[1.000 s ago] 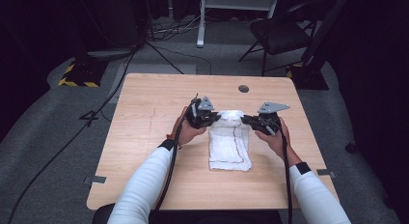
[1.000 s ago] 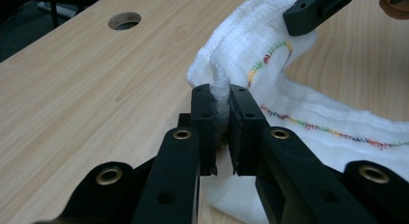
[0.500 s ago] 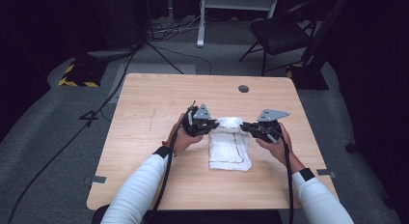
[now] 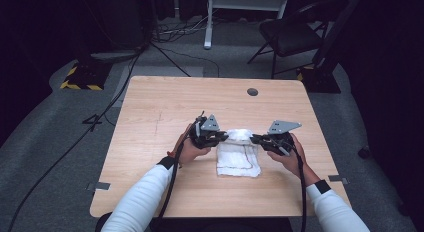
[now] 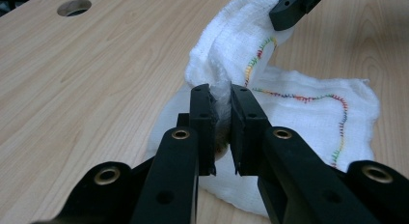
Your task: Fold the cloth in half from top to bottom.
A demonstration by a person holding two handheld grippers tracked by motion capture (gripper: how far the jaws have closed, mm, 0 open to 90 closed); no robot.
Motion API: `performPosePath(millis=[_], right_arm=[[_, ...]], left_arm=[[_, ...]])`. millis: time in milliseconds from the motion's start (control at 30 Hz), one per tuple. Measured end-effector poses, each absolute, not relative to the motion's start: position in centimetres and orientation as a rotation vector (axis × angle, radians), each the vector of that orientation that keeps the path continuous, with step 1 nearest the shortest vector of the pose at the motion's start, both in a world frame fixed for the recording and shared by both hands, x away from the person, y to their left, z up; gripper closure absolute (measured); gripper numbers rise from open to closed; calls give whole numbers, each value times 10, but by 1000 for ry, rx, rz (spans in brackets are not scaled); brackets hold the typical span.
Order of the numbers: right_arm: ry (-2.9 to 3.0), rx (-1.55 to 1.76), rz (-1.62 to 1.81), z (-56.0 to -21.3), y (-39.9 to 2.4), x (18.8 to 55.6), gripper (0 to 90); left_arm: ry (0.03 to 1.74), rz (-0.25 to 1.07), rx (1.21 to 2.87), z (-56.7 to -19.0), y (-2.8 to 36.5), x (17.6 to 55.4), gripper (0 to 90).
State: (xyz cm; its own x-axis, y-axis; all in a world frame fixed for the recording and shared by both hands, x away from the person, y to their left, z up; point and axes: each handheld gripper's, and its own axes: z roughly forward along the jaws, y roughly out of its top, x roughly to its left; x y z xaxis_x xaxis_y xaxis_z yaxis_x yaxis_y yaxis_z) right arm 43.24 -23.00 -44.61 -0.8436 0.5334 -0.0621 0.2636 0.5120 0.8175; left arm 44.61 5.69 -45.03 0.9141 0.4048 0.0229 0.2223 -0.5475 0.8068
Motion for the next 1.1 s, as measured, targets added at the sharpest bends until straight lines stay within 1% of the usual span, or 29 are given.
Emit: performPosePath(millis=[333, 500, 900, 1100], right_arm=[[2476, 632, 1252, -447, -235, 419, 855], [2491, 606, 1257, -447, -236, 411, 854], [2538, 566, 1231, -453, -235, 399, 854], [2566, 551, 1211, -458, -234, 395, 853]], left_arm=[[378, 238, 2210, -446, 55, 429, 804], [355, 248, 2228, -446, 54, 421, 800], [302, 214, 2277, -453, 55, 408, 802], [291, 218, 2302, -457, 54, 404, 792]])
